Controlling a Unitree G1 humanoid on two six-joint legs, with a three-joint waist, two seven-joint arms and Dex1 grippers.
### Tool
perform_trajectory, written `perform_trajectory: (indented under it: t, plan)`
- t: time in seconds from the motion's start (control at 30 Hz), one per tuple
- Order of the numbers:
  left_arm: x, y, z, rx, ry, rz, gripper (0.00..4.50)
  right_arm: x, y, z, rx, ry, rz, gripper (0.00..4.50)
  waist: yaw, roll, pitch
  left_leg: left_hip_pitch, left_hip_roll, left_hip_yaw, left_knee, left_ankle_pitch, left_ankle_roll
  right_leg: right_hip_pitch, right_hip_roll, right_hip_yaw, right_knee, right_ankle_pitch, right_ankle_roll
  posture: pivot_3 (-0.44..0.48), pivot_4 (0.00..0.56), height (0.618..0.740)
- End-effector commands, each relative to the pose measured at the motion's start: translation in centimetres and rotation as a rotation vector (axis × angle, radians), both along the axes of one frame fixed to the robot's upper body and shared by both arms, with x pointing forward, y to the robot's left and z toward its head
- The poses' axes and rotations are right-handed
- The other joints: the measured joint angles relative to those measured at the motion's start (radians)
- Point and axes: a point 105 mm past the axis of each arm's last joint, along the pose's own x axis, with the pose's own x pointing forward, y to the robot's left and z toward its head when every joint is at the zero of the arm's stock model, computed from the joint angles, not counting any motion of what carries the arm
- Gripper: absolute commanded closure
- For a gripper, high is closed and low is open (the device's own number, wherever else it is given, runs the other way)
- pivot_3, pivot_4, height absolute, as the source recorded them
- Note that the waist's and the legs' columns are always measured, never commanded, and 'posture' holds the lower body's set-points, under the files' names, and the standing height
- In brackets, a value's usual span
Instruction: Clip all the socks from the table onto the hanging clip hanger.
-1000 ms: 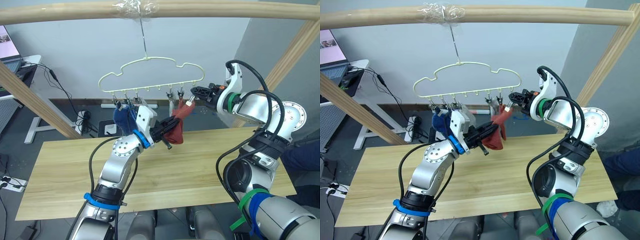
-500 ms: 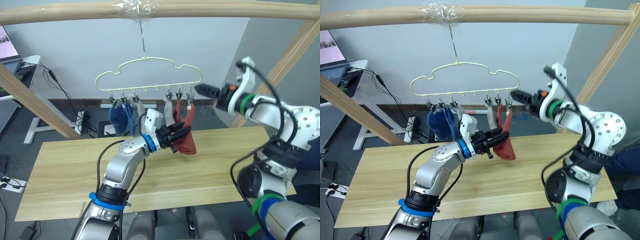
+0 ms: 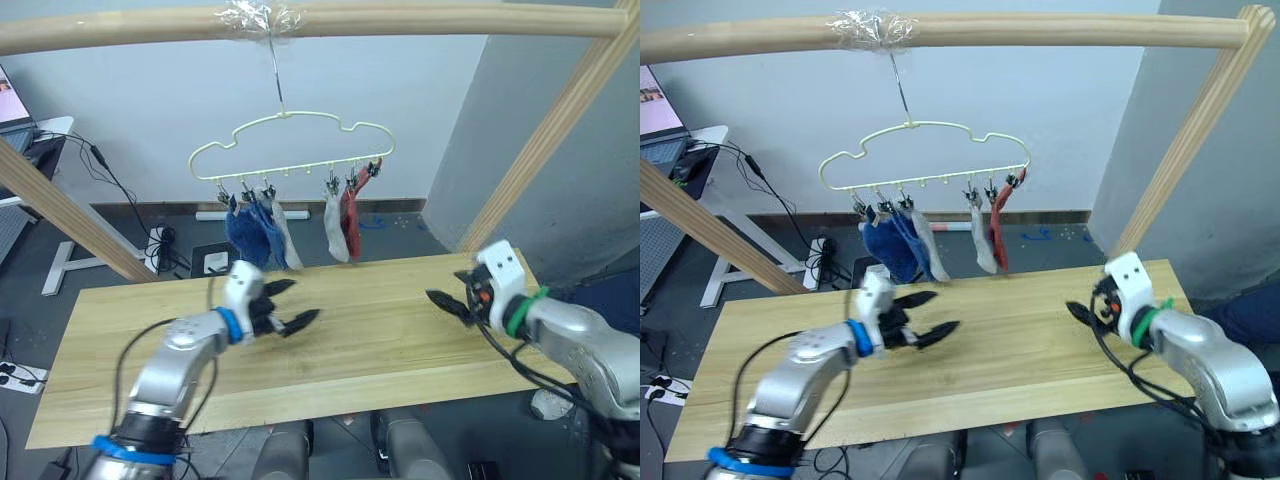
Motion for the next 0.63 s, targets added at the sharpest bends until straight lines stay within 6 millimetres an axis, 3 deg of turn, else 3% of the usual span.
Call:
perform_trajectory:
  t: [0.03,0.1,0.3,0.47,0.63]
  plan:
    - [-0.3,5.3,1.7,0.09,-0.06,0.114,0.04,-1.7,-1.0,0.6,-0.08,-0.051,0.12,0.67,0.004,0.0,0.0,0.0,0.0,0.0,0.0,0.0,0.0,0.0,0.0,0.0,0.0,0.0,0.0,0.087,0.196,0.74]
    - [-0.8,9.1,1.9,0.182,-0.06,0.197,0.04,-2.8,-2.4,-0.1,-0.127,-0.019,0.138,0.67,0.008,0.0,0.0,0.0,0.001,0.0,0.0,0.0,0.0,0.0,0.0,0.0,0.0,0.0,0.0,0.087,0.196,0.74]
    - [-3.0,15.8,3.1,0.326,-0.075,0.326,0.04,-4.9,-4.5,0.1,-0.106,0.03,0.151,0.67,0.029,-0.002,-0.001,0.0,0.001,0.0,0.0,0.0,0.0,0.0,-0.006,0.0,-0.002,0.0,0.0,0.128,0.178,0.74]
    - [-4.1,17.5,2.9,0.386,-0.042,0.339,0.04,-4.0,-7.0,0.2,-0.188,0.001,0.105,0.67,0.046,-0.003,-0.002,0.0,0.0,0.001,0.0,0.0,0.0,0.001,-0.008,-0.002,-0.002,0.0,0.0,0.131,0.169,0.74]
    - [-3.7,16.1,2.1,0.347,-0.054,0.344,0.04,-2.5,-7.0,0.6,-0.18,-0.06,0.063,0.67,0.056,-0.005,-0.004,0.0,0.0,0.003,0.0,0.0,0.0,0.002,-0.01,-0.002,-0.002,0.0,0.0,0.128,0.156,0.74]
